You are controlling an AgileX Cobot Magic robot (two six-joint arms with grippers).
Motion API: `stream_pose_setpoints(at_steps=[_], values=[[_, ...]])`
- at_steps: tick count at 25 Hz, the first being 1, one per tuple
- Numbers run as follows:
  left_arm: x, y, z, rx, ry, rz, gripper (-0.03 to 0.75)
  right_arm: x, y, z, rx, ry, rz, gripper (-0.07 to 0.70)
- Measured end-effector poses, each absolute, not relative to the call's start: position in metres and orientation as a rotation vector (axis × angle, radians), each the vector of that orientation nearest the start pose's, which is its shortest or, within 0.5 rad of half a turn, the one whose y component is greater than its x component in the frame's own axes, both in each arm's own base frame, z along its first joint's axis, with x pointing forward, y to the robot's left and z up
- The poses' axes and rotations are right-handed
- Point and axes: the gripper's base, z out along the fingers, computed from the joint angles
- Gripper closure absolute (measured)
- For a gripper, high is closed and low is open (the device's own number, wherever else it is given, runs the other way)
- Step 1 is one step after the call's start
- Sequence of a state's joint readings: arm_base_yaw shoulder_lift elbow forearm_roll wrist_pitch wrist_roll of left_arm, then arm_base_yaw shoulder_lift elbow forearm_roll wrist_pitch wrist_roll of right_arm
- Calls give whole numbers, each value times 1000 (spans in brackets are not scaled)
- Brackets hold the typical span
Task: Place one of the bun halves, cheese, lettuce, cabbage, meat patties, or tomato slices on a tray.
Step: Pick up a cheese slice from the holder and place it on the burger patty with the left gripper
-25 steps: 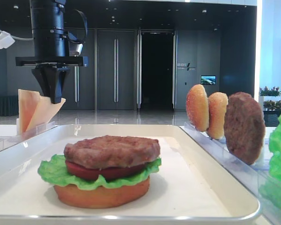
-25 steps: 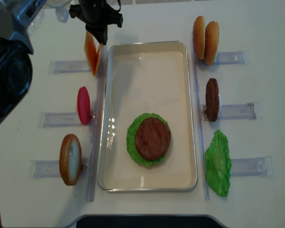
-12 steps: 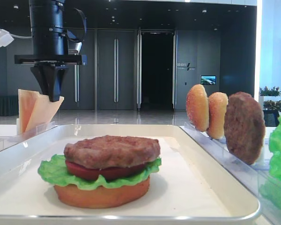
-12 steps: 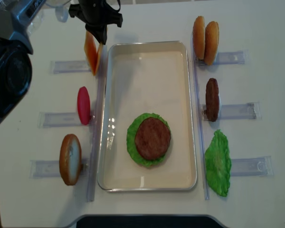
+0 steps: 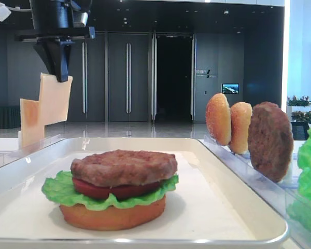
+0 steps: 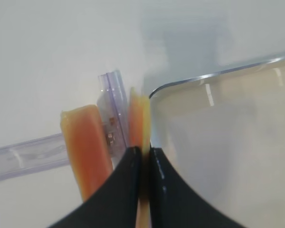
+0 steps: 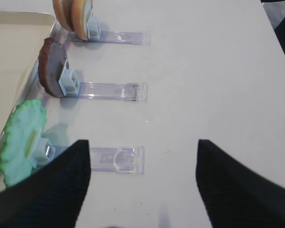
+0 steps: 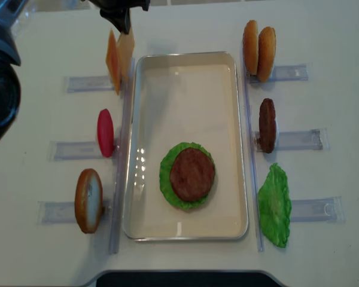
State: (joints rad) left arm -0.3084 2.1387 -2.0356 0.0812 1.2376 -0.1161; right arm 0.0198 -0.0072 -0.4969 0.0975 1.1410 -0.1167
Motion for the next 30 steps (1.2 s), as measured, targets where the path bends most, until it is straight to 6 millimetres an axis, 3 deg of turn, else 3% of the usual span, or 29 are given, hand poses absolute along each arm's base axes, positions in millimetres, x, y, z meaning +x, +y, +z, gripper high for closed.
stream_pose_setpoints(at_steps=[10,30], values=[[423,-132,325,236,2702,-93,689,-10,8,270,-154,2111,60,150],[403,-156,343,198,2708,-559,689,-10,8,270,-154,2111,60,150]])
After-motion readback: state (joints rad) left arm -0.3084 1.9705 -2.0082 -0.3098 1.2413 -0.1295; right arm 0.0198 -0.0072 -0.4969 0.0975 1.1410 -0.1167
